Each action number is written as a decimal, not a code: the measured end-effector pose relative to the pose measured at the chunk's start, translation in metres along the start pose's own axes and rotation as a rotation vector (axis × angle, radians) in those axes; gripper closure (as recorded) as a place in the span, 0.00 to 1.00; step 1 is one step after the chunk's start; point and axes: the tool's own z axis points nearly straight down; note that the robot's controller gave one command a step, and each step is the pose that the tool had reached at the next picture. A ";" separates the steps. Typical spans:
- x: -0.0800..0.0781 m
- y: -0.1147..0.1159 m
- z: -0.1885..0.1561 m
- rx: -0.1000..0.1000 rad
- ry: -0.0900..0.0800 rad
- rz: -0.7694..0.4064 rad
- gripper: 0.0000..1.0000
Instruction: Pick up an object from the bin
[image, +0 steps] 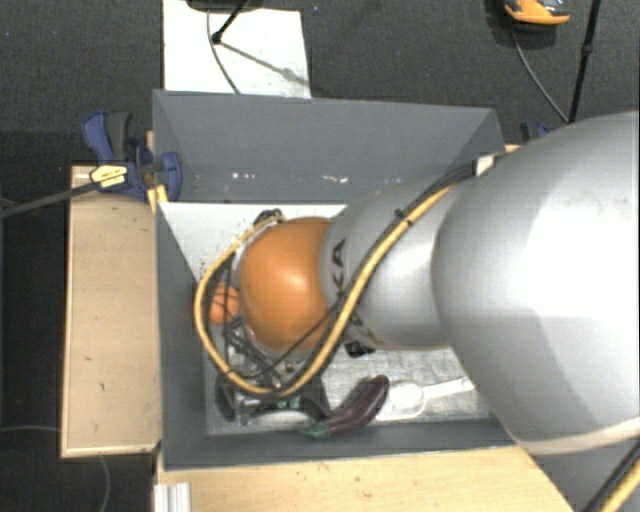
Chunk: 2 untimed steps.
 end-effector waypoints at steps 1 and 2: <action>0.000 0.000 0.000 0.000 0.000 0.002 1.00; 0.008 -0.002 -0.168 0.001 -0.002 -0.010 1.00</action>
Offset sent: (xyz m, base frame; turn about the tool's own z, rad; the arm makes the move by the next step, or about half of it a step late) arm -0.0082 -0.0029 0.1680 -0.0197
